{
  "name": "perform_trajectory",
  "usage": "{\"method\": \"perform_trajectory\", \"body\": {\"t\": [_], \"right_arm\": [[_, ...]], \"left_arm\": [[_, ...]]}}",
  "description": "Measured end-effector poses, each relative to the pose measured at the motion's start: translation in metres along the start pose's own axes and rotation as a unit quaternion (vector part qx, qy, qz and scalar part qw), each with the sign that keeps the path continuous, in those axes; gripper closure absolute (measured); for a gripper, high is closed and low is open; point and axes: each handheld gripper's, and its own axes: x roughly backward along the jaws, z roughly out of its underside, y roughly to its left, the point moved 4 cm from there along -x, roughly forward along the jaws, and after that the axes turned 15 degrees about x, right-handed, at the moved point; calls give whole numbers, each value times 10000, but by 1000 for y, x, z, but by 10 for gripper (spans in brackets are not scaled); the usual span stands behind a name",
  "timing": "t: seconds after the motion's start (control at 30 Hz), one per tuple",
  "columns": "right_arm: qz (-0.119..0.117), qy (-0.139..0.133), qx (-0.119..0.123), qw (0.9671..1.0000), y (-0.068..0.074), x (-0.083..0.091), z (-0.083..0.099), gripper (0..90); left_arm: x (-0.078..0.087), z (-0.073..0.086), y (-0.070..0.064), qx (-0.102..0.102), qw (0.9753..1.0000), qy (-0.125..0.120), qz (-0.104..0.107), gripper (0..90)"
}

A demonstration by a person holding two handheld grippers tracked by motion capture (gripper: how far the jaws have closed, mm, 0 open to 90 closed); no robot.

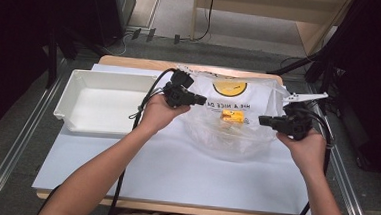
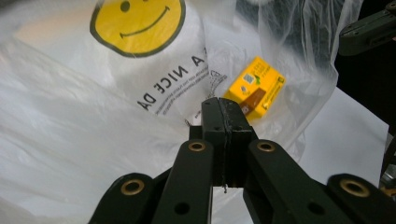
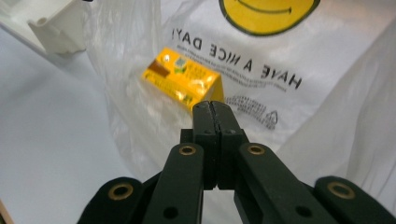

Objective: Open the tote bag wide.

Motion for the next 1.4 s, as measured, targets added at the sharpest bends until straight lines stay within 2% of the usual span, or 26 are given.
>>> {"method": "perform_trajectory", "body": {"t": [0.13, 0.27, 0.33, 0.4, 0.47, 0.6, 0.7, 0.83, 0.9, 1.0, 1.2, 1.4], "right_arm": [[22, -46, 107, 9999, -7, -5, -25, 900], [-14, -39, -2, 10000, -21, -15, -40, 900], [37, 23, -67, 10000, -30, -23, -42, 900], [76, 51, -161, 9998, -39, -32, -42, 900], [62, 76, -268, 9996, -46, -40, -41, 900], [127, 273, -344, 9990, -57, -53, -34, 900], [173, 311, -407, 9985, -63, -57, -28, 900], [54, 177, -752, 9970, -72, -62, -15, 900], [99, 220, -854, 9961, -77, -65, -8, 900], [159, 287, -893, 9955, -81, -70, 0, 900], [203, 280, -1035, 9940, -87, -78, 12, 900], [247, 384, -1220, 9915, -92, -89, 29, 900]], "left_arm": [[-1, -18, -2, -20, 10000, -20, -41, 900], [-10, -34, 3, -136, 9997, -19, -195, 900], [-18, -40, 8, -95, 9997, -54, -199, 900], [-24, -43, 13, 41, 9999, -91, -129, 900], [-31, -44, 17, 28, 9997, -102, -239, 900], [-42, -43, 26, 22, 9994, -21, -355, 900], [-52, -39, 31, -38, 9985, 126, -539, 900], [-63, -34, 39, 94, 9987, 120, -487, 900], [-69, -31, 43, 183, 9987, 121, -458, 900], [-77, -26, 51, 368, 9984, 129, -399, 900], [-87, -18, 60, 475, 9980, 92, -400, 900], [-99, -3, 69, 555, 9971, 241, -457, 900]]}}
